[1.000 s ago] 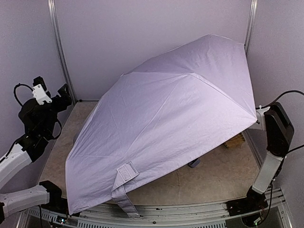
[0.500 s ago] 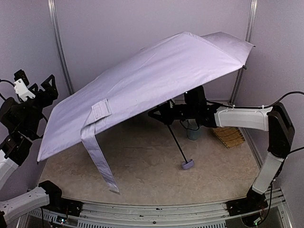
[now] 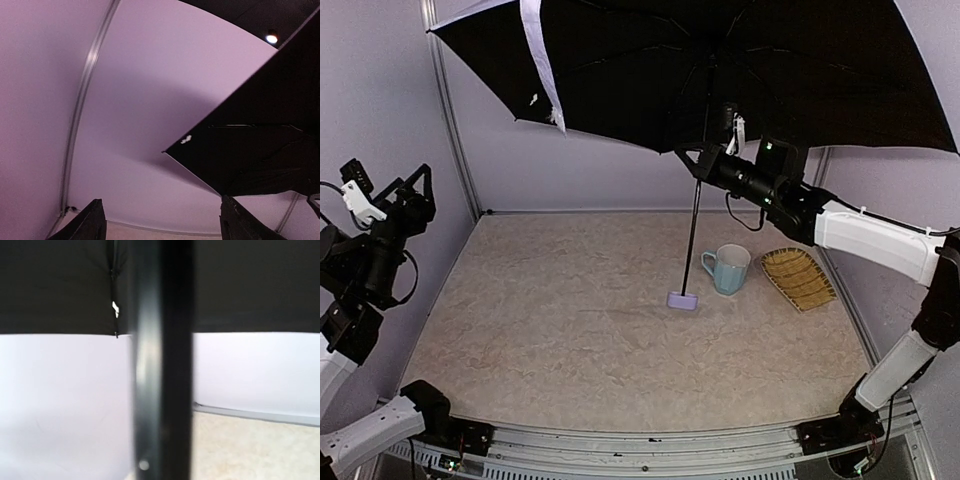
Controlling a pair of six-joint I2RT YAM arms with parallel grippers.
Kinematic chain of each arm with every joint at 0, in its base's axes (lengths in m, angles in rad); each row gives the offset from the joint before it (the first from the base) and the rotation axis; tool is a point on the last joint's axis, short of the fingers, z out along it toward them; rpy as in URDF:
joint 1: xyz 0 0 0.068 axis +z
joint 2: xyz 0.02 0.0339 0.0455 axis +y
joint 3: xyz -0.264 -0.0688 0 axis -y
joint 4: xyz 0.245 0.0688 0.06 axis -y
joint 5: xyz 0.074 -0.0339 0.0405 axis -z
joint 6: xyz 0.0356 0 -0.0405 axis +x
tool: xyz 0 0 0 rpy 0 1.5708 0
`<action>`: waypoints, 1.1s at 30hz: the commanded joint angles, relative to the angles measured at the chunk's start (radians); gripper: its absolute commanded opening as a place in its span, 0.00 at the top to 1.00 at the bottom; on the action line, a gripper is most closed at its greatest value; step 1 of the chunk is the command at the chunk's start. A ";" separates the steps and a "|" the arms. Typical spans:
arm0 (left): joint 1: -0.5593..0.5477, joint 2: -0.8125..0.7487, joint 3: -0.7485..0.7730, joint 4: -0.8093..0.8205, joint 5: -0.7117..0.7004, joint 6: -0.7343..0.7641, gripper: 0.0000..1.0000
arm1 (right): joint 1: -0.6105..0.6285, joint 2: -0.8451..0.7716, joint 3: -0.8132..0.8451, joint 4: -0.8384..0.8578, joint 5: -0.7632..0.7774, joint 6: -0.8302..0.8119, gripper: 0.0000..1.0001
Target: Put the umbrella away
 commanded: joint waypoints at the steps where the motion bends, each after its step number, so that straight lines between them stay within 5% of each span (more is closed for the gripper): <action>1: -0.045 0.014 -0.086 0.046 0.451 -0.182 0.25 | 0.043 -0.020 0.024 0.087 0.032 0.051 1.00; 4: -0.171 0.108 -0.170 0.157 0.600 -0.259 0.25 | 0.091 -0.014 0.025 0.100 0.046 0.056 1.00; 8: -0.542 0.318 -0.167 0.252 0.518 -0.042 0.17 | 0.166 0.004 0.032 0.118 0.101 0.019 1.00; 11: -0.691 0.508 -0.103 0.315 0.562 0.076 0.10 | 0.218 0.016 0.032 0.117 0.162 0.009 1.00; 15: -0.705 0.675 -0.027 0.371 0.613 0.031 0.10 | 0.295 0.023 0.016 0.137 0.302 -0.010 1.00; 26: -0.710 0.875 0.042 0.338 0.358 0.059 0.21 | 0.465 0.063 0.010 0.200 0.746 -0.229 1.00; 28: -0.711 0.897 0.048 0.325 0.271 0.087 0.31 | 0.478 0.076 0.018 0.190 0.747 -0.230 1.00; 31: -0.708 0.919 0.058 0.280 0.056 0.066 0.70 | 0.485 0.082 0.018 0.172 0.736 -0.206 1.00; 33: -0.709 0.908 0.049 0.284 0.046 0.064 0.89 | 0.486 0.081 0.014 0.163 0.750 -0.207 1.00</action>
